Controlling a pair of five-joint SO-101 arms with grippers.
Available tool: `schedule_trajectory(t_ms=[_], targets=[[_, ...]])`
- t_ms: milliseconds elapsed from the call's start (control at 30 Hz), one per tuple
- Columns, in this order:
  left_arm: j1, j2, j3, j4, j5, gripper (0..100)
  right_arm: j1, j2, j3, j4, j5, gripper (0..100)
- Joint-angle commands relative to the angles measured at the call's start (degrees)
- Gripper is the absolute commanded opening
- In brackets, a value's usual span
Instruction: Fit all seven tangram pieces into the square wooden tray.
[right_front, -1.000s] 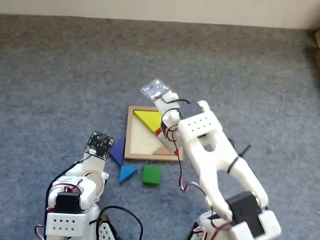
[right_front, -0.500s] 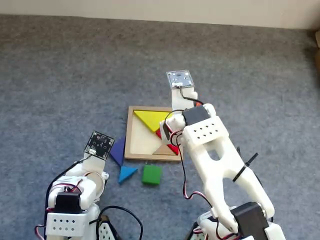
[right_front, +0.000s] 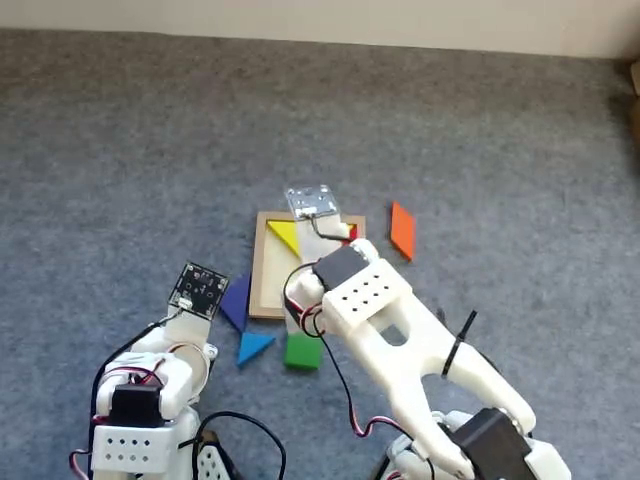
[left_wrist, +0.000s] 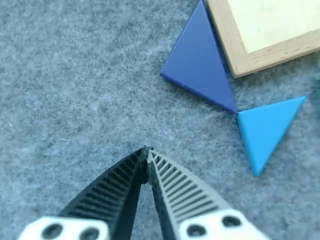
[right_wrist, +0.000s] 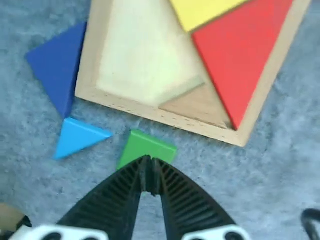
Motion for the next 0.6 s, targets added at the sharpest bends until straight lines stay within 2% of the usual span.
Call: schedule_trajectory(t_ms=[0, 167, 300, 467, 567], targets=[[-0.5, -2.9, 1.1, 0.3, -0.7, 1, -0.8, -2.9, -0.3, 0.7, -3.9, 0.5], [-0.5, -2.9, 1.1, 0.3, -0.7, 1, -0.7, -9.9, -0.7, 7.3, -7.6, 0.5], [-0.5, -2.9, 1.1, 0.3, -0.7, 1, -0.7, -18.3, 0.9, 8.5, -8.8, 0.5], [-0.5, -2.9, 1.1, 0.3, -0.7, 1, -0.9, -19.5, 9.7, -1.4, -11.5, 1.8], [-0.5, -2.9, 1.1, 0.3, -0.7, 1, -1.0, -17.6, 14.9, -7.0, -11.6, 11.8]])
